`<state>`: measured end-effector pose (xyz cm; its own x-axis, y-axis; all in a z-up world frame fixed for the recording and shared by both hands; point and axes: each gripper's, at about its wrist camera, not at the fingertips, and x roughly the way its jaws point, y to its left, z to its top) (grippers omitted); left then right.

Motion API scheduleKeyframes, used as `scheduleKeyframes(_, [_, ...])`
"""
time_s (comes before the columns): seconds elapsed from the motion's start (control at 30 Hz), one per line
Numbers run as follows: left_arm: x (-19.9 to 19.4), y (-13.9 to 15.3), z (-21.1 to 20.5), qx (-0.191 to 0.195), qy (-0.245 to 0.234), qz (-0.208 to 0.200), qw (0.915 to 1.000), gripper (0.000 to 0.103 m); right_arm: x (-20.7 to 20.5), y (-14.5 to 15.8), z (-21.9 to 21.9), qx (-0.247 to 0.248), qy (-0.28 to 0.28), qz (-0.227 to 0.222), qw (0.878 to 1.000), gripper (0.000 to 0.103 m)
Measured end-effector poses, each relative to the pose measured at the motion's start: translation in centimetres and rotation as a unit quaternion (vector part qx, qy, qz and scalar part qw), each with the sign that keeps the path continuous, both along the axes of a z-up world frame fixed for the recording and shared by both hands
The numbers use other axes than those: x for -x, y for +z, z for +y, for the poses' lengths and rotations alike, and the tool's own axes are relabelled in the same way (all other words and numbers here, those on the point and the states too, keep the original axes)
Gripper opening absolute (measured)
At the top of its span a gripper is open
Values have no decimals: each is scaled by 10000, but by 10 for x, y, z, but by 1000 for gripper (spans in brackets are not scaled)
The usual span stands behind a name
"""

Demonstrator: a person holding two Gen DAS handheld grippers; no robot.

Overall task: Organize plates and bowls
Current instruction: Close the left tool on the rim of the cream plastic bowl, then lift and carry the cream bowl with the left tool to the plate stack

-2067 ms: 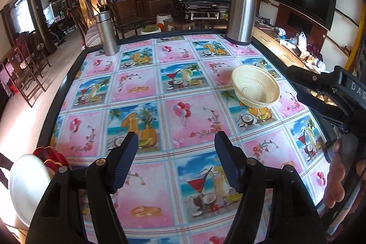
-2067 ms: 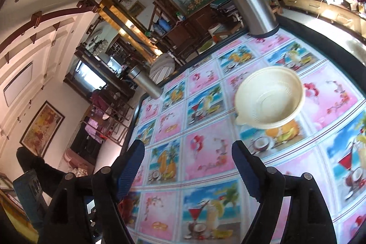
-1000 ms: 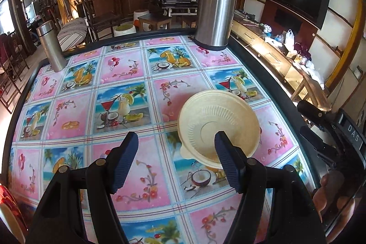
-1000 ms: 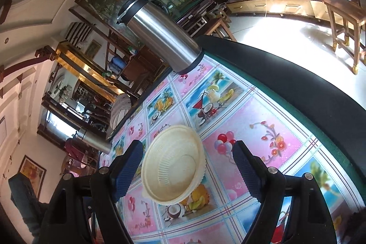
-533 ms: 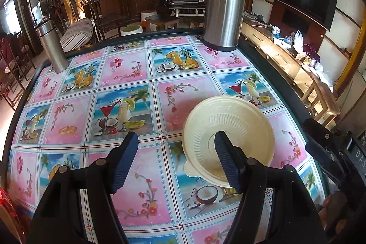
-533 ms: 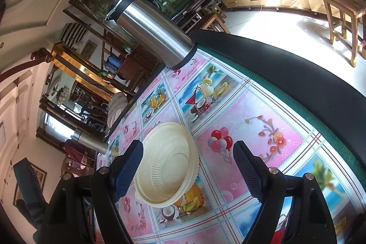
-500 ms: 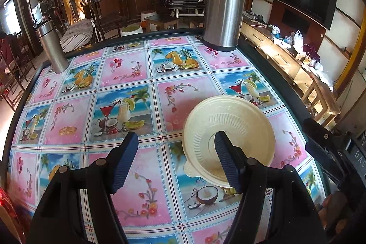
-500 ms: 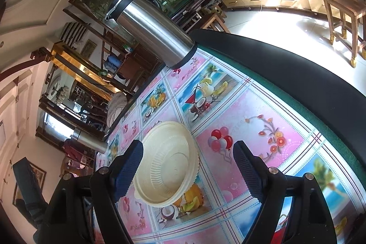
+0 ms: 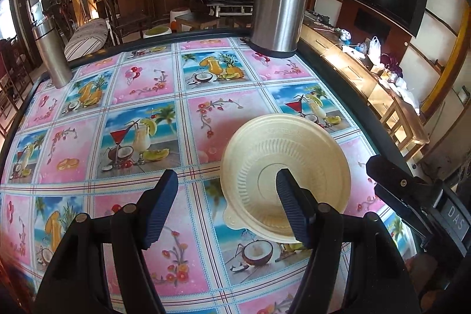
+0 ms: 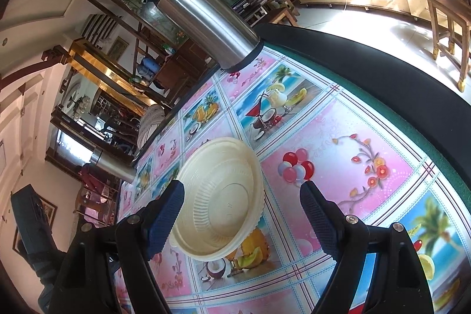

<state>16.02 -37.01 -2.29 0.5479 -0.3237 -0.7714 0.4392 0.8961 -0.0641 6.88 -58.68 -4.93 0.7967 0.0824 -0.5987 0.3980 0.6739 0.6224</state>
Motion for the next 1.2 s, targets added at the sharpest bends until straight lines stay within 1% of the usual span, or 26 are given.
scheduleKeyframes(0.1, [-3,-7,-2,98,-76,161,9998,69,-2,-2,1,-14,47,5,10000,84])
scheduleKeyframes(0.2, [-7,-12,-1,307,-181,345,9988,69,-3,-4,2,-67,87,15,9999,84])
scheduleKeyframes(0.27, [-12,-16,0,498,-255,567,9968,69,-3,-6,0,-159,104,4,9998,84])
scheduleKeyframes(0.43, [-25,-26,9,975,-324,1099,9886,68,-1,-11,-6,-306,39,12,9995,84])
scheduleKeyframes(0.63, [-36,-31,19,1477,-409,1539,9761,68,-4,-18,-9,-737,183,-79,9971,82])
scheduleKeyframes(0.67, [-37,-32,19,1524,-437,1598,9743,68,-5,-20,-9,-823,220,-93,9963,82])
scheduleKeyframes(0.77, [-40,-37,20,1611,-439,1741,9705,68,-6,-26,-10,-1097,309,-121,9934,75])
scheduleKeyframes(0.83, [-43,-40,20,1665,-447,1828,9679,68,-8,-30,-11,-1255,334,-119,9915,74])
scheduleKeyframes(1.0, [-41,-41,14,1885,-616,1993,9597,68,-9,-38,-12,-1446,340,-37,9889,66])
scheduleKeyframes(1.03, [-41,-40,13,1906,-639,1990,9592,68,-8,-38,-11,-1472,346,-33,9885,64])
scheduleKeyframes(1.1, [-41,-38,11,1896,-660,1958,9599,68,-9,-39,-12,-1484,328,-16,9884,58])
scheduleKeyframes(1.2, [-45,-41,11,1797,-614,1968,9619,68,-9,-40,-13,-1478,269,6,9887,55])
